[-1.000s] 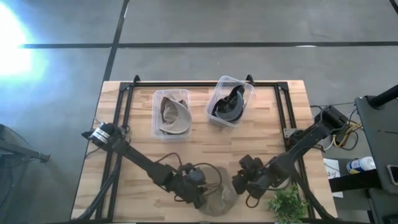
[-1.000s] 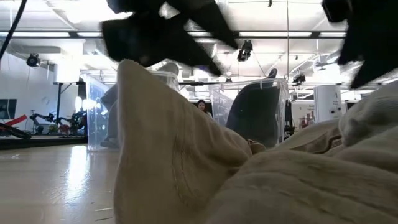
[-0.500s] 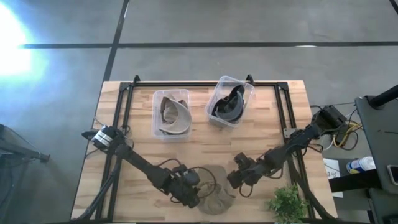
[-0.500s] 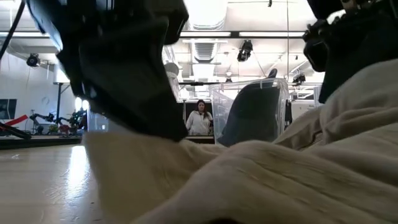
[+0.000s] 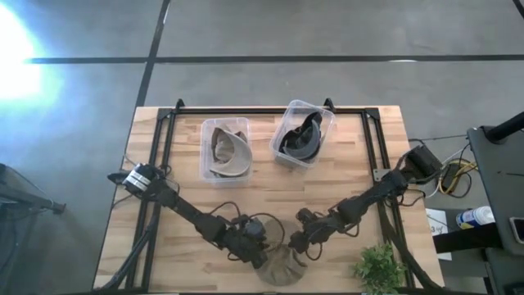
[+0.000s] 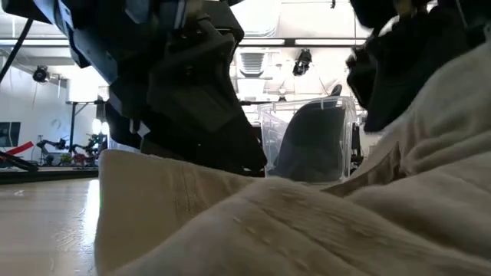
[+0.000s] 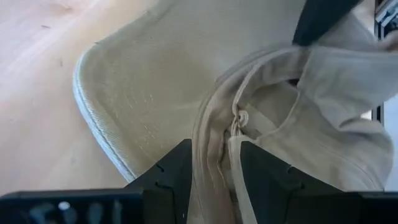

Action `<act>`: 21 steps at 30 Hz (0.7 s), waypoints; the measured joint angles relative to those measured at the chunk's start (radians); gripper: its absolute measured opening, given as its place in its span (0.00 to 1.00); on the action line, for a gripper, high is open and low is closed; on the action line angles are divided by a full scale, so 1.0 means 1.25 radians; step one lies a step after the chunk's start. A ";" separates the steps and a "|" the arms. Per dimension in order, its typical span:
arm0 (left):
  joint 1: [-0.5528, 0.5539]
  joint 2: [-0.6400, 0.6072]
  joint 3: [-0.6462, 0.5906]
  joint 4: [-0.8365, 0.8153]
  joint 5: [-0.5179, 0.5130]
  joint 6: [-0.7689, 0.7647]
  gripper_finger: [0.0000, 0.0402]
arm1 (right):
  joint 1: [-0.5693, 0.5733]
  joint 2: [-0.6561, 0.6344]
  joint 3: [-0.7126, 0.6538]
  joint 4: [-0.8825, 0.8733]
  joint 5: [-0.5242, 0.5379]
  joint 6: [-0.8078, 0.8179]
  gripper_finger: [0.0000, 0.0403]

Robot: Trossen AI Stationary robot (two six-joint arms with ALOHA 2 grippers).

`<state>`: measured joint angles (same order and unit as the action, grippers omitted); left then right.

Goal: Pick & Place hat
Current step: Put the brown cap into the left transparent bin

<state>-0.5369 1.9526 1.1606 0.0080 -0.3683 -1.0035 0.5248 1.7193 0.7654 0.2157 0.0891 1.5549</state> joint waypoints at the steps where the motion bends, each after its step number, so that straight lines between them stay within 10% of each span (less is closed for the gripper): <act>1: 0.002 0.000 0.000 0.000 0.000 0.000 0.33 | -0.002 0.010 0.000 0.005 -0.006 0.009 0.48; 6: 0.005 -0.004 0.002 -0.001 -0.007 0.023 0.33 | -0.008 0.022 -0.001 0.011 -0.006 0.015 0.41; 13: 0.004 -0.101 0.015 -0.001 -0.028 0.074 0.33 | -0.016 -0.064 -0.001 -0.044 0.114 -0.048 0.05; 21: -0.029 -0.371 0.012 -0.070 -0.292 0.185 0.33 | -0.052 -0.247 0.006 -0.065 0.210 -0.173 0.04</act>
<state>-0.5734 1.4883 1.1759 -0.0797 -0.7330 -0.7722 0.4603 1.4111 0.7724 0.1351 0.3522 1.3392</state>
